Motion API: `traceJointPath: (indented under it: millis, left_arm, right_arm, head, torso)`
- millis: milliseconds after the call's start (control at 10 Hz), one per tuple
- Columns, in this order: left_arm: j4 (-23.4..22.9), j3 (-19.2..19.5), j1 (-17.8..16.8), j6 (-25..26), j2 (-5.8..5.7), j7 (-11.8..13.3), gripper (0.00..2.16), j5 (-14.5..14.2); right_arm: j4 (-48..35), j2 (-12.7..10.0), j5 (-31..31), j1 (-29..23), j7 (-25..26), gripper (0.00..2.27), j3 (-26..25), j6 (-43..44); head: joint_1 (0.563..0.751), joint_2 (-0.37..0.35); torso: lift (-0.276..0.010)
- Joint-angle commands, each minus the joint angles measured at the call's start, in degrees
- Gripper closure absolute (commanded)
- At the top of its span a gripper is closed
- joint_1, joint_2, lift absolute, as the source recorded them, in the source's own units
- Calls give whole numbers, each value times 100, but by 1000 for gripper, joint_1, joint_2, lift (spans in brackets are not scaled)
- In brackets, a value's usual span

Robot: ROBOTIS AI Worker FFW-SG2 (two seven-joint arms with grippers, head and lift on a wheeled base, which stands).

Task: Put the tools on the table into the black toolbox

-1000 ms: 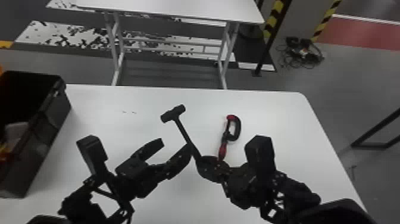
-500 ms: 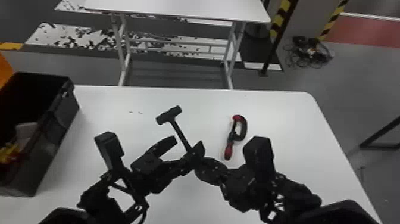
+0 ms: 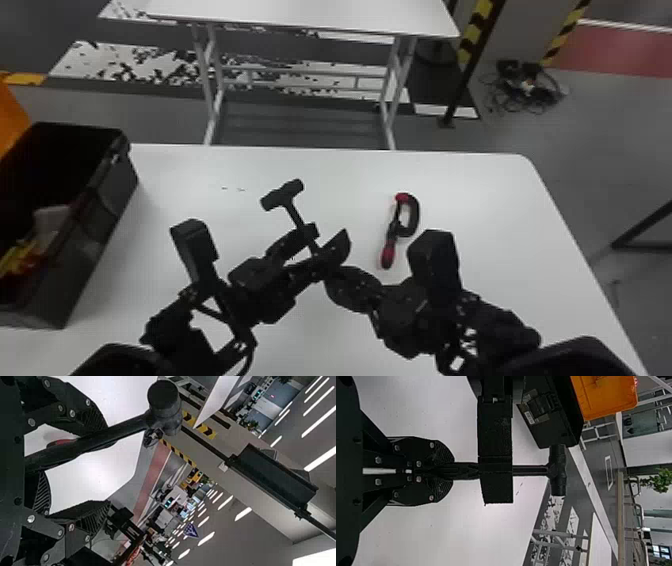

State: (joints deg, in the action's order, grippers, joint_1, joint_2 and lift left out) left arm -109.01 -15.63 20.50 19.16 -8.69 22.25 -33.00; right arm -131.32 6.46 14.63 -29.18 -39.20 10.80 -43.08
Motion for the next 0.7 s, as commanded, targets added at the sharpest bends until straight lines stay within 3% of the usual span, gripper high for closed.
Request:
traceJointPath:
  millis: [0, 100, 500, 600]
  left_arm:
    - [20, 25, -2, 67, -1, -28, 2040, -5]
    - [20, 43, -19, 243, -1, -10, 2138, 4]
    - [-6, 69, -19, 313, -18, 104, 2135, 30]
    - [-24, 86, -11, 313, -18, 95, 2135, 30]
  right_arm:
    - [1, -5, -21, 9, 0, 2246, -8, -13]
    - [1, -5, -109, 9, 0, 2246, -25, -13]
    - [1, -5, -162, 9, 18, 2243, -61, -30]
    - [1, -5, -338, -26, 27, 1980, -105, 75]
  head:
    - [695, -111]
    - [695, -109]
    - [695, -116]
    - [695, -115]
  torso:
    - [-75]
    - [-75]
    - [-75]
    - [-75]
